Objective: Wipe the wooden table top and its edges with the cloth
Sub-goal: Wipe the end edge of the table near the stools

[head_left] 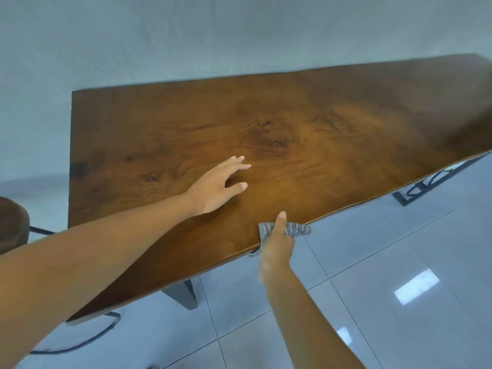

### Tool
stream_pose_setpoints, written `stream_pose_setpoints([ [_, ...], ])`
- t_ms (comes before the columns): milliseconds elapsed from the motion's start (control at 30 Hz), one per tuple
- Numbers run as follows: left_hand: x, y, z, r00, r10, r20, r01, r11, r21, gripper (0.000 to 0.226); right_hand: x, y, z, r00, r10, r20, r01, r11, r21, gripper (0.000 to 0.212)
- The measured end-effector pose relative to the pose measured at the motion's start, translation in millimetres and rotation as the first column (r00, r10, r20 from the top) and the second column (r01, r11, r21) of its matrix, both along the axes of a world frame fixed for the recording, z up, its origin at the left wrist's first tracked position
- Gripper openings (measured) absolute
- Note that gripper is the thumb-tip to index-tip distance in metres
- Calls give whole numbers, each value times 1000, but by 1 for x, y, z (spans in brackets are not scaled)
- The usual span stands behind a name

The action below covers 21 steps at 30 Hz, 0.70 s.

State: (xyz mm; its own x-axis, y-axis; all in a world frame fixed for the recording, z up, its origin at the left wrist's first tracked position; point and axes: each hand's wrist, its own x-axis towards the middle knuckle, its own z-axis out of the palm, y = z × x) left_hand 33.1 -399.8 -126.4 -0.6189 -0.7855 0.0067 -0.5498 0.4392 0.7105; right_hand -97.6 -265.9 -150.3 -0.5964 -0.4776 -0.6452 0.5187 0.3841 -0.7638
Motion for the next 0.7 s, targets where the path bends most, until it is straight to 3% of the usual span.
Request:
stream_pose_setpoints([
  [100, 26, 9, 15, 999, 21, -29, -22, 999, -42, 45, -34, -13, -4, 999, 1, -54, 1, 999, 39, 75],
  [267, 94, 17, 28, 996, 15, 83, -8, 997, -79, 49, -23, -11, -4, 997, -44, -57, 44, 999, 4, 79],
  [467, 182, 16, 13, 975, 46, 216, 1, 977, -214, 56, 109, 22, -7, 994, -100, -47, 100, 995, 2, 67],
  [633, 230, 11, -2, 933, 61, 354, 43, 960, -277, 66, 226, 51, -14, 998, 0, 63, -2, 999, 35, 69],
  [700, 234, 9, -9, 926, 60, 373, 58, 953, -296, 71, 248, 61, -12, 998, 58, 37, -60, 997, 57, 64],
])
